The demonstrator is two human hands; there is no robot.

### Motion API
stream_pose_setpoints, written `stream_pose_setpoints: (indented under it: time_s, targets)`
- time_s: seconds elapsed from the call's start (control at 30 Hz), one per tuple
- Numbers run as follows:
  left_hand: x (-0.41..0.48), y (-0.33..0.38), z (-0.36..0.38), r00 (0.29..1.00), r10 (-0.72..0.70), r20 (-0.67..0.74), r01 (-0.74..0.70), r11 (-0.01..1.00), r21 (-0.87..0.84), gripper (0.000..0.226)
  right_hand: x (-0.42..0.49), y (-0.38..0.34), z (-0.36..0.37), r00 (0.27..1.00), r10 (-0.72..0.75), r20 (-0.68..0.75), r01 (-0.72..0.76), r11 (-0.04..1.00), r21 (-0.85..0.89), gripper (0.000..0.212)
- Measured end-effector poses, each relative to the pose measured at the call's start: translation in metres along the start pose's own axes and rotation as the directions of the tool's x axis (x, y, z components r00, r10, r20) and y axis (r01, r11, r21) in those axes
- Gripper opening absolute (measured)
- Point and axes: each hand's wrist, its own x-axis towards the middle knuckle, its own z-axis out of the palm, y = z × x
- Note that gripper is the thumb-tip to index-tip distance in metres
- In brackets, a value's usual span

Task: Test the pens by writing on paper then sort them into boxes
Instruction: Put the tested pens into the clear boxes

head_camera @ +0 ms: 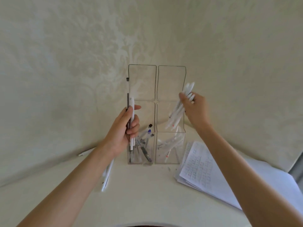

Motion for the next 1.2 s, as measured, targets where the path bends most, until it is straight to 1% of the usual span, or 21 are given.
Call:
stream_pose_setpoints:
  time_s: [0.07,0.13,0.2,0.23,0.27,0.3,0.37,0.4,0.47,0.53,0.6,0.63,0.67,0.73,0.8,0.87,0.93,1.0,1.1,1.17,1.2]
  targets:
    - [0.000,-0.004,-0.001,1.000,-0.003,0.008,0.003,1.000,0.009,0.026,-0.009,0.008,0.003,0.994,0.043,0.102,-0.028,0.988,-0.151,0.042]
    - [-0.001,-0.006,-0.001,1.000,-0.010,-0.001,0.010,0.999,0.048,0.028,-0.018,0.008,0.003,0.997,0.026,0.072,-0.014,0.987,-0.158,0.040]
    - [-0.002,-0.006,0.000,0.999,-0.031,0.009,0.031,0.996,0.085,0.030,-0.024,0.000,0.004,0.998,-0.058,0.006,0.058,0.989,-0.134,0.031]
    - [-0.003,-0.006,0.002,0.999,-0.045,0.023,0.042,0.994,0.100,0.031,-0.026,-0.006,0.005,0.995,-0.096,0.022,0.098,0.989,-0.108,0.029]
    - [-0.003,-0.005,0.005,0.998,-0.054,0.044,0.049,0.992,0.114,0.032,-0.027,-0.014,0.008,0.989,-0.123,0.082,0.127,0.991,-0.049,0.027]
    - [-0.003,-0.005,0.008,0.996,-0.059,0.069,0.050,0.991,0.126,0.033,-0.029,-0.022,0.011,0.974,-0.136,0.180,0.133,0.991,0.029,0.024]
    - [-0.001,-0.004,0.016,0.991,-0.064,0.115,0.048,0.989,0.143,0.034,-0.034,-0.040,0.019,0.916,-0.126,0.381,0.068,0.985,0.160,0.015]
    - [0.000,-0.003,0.020,0.989,-0.067,0.131,0.047,0.987,0.151,0.037,-0.036,-0.045,0.022,0.893,-0.113,0.436,0.025,0.979,0.204,0.015]
    - [0.003,-0.002,0.026,0.991,-0.069,0.118,0.045,0.979,0.199,0.046,-0.037,-0.050,0.028,0.881,-0.102,0.461,-0.033,0.961,0.275,0.024]
    - [0.006,-0.002,0.030,0.998,-0.051,0.045,0.034,0.944,0.329,0.049,-0.035,-0.050,0.028,0.903,-0.096,0.418,-0.040,0.952,0.305,0.027]
    - [0.011,0.001,0.030,0.998,0.030,-0.063,0.006,0.866,0.501,0.039,-0.030,-0.046,0.022,0.942,-0.074,0.326,-0.041,0.942,0.334,0.029]
    - [0.015,0.005,0.029,0.992,0.088,-0.090,-0.024,0.835,0.549,0.035,-0.026,-0.043,0.019,0.958,-0.053,0.282,-0.052,0.934,0.354,0.030]
    - [0.018,0.009,0.029,0.988,0.132,-0.083,-0.063,0.826,0.561,0.032,-0.022,-0.041,0.016,0.968,-0.037,0.248,-0.058,0.929,0.366,0.031]
    - [0.026,0.016,0.031,0.982,0.188,0.006,-0.155,0.791,0.592,0.026,-0.016,-0.040,0.014,0.975,-0.046,0.215,-0.032,0.937,0.347,0.033]
    - [0.034,0.021,0.036,0.968,0.229,0.098,-0.232,0.685,0.690,0.017,-0.012,-0.043,0.016,0.974,-0.062,0.219,-0.011,0.948,0.317,0.034]
    - [0.044,0.025,0.038,0.955,0.270,0.120,-0.268,0.618,0.739,0.008,-0.011,-0.045,0.020,0.971,-0.058,0.231,-0.015,0.953,0.303,0.032]
    - [0.052,0.029,0.037,0.957,0.263,0.120,-0.259,0.599,0.758,0.004,-0.009,-0.044,0.021,0.970,-0.053,0.236,-0.021,0.953,0.302,0.032]
    - [0.056,0.031,0.034,0.962,0.255,0.100,-0.232,0.567,0.791,0.006,-0.007,-0.040,0.019,0.979,-0.062,0.196,-0.003,0.949,0.315,0.032]
    - [0.055,0.029,0.023,0.952,0.307,-0.015,-0.169,0.563,0.809,0.003,-0.001,-0.033,0.008,0.997,-0.072,0.007,0.065,0.932,0.356,0.033]
    - [0.052,0.024,0.012,0.940,0.332,-0.077,-0.103,0.493,0.864,0.004,0.003,-0.024,-0.001,0.993,-0.100,-0.060,0.112,0.963,0.246,0.035]
    - [0.049,0.021,0.006,0.948,0.307,-0.084,-0.063,0.439,0.896,0.009,0.004,-0.019,-0.004,0.995,-0.098,-0.021,0.100,0.987,0.127,0.036]
